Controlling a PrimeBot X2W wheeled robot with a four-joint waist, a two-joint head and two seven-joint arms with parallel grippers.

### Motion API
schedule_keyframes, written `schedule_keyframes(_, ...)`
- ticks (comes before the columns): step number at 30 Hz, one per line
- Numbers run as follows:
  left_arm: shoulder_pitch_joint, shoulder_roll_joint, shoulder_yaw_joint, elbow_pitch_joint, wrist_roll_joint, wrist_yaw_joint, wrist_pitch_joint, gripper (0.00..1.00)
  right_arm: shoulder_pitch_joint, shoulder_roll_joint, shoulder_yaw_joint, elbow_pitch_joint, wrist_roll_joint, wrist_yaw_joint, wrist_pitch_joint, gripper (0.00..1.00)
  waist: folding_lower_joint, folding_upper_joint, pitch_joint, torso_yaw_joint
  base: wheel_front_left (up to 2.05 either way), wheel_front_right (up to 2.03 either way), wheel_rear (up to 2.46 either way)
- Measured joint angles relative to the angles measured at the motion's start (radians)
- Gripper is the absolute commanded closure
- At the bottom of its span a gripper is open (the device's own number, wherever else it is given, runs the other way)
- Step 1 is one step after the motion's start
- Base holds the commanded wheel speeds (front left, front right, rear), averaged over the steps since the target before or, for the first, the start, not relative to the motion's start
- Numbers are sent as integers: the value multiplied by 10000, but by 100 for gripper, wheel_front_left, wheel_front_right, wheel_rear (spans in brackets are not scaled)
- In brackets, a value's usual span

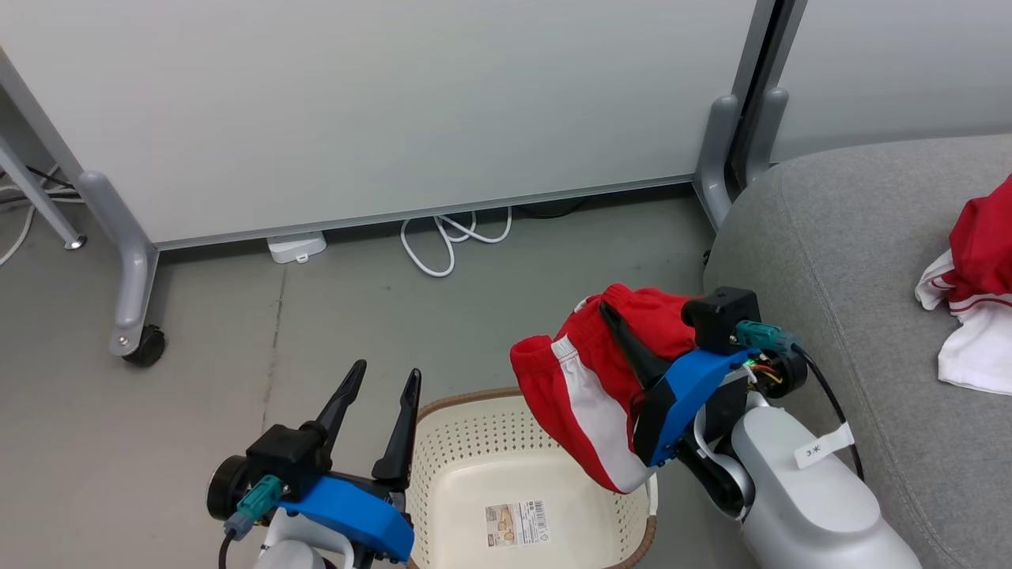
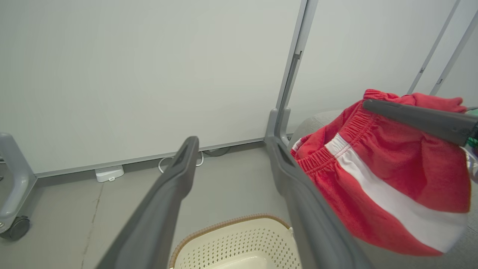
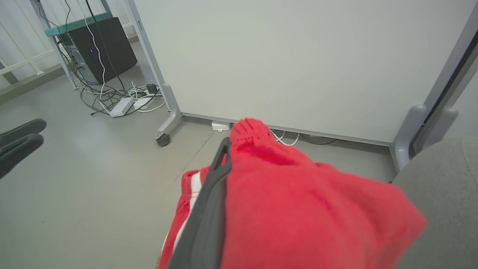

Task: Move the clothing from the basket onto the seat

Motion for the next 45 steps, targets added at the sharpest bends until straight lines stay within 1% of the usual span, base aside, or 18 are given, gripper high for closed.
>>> schedule_keyframes(14,223,-50,226,-123,171,0,0,0,410,73,-481,-633,-305,2,345,100,0,0,-2,-106,0,0,0)
schedule_keyframes(22,244,-50,328,-144,245,0,0,0,519,132,-593,-913,-395,0,481,100,0,0,39,-521,0,0,0)
schedule_keyframes(30,227,6,362,-221,272,0,0,0,519,199,-648,-1078,-468,2,535,100,0,0,138,-1439,0,0,0)
schedule_keyframes(45,162,113,309,-272,328,0,-2,0,596,249,-805,-1164,-476,0,522,100,0,0,345,-3665,0,0,0)
